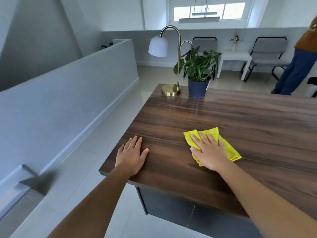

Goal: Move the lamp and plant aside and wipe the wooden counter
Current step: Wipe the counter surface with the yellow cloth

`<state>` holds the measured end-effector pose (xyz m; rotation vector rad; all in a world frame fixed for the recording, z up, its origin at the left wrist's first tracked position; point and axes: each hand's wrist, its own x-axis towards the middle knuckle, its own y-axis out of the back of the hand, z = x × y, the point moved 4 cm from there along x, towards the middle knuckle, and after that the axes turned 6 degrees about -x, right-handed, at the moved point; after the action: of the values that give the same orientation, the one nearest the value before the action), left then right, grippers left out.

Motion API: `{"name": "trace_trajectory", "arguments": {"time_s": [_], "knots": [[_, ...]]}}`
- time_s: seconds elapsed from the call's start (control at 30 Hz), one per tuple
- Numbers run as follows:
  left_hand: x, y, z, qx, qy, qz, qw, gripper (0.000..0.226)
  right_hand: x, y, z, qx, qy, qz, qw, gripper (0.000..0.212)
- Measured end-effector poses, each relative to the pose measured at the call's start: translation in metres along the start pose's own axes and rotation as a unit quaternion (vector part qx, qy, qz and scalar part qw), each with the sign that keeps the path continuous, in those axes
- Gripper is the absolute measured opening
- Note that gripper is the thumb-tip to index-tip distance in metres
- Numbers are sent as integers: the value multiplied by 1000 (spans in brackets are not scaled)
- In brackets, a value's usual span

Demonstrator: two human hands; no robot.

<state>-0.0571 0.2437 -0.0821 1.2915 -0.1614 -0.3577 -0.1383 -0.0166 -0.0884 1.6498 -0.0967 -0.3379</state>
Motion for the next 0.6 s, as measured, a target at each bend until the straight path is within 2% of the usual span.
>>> {"name": "trace_trajectory", "arguments": {"time_s": [0.1,0.2,0.27,0.4,0.53,0.6], "knots": [[2,-4,0,-2,1,19,1000,62,-22,-7,-11,-12,59,1,998,64],[5,-4,3,18,7,27,999,63,-42,-9,6,-29,57,11,998,81],[7,-4,7,33,14,26,999,63,-51,-9,24,-24,15,15,999,81],[9,-4,11,40,19,29,999,64,-66,-9,65,1,-118,6,993,64],[9,-4,9,39,19,28,999,64,-74,-11,76,31,-225,6,974,67],[9,-4,10,44,18,23,999,65,-74,-12,70,36,-248,13,968,70]]}}
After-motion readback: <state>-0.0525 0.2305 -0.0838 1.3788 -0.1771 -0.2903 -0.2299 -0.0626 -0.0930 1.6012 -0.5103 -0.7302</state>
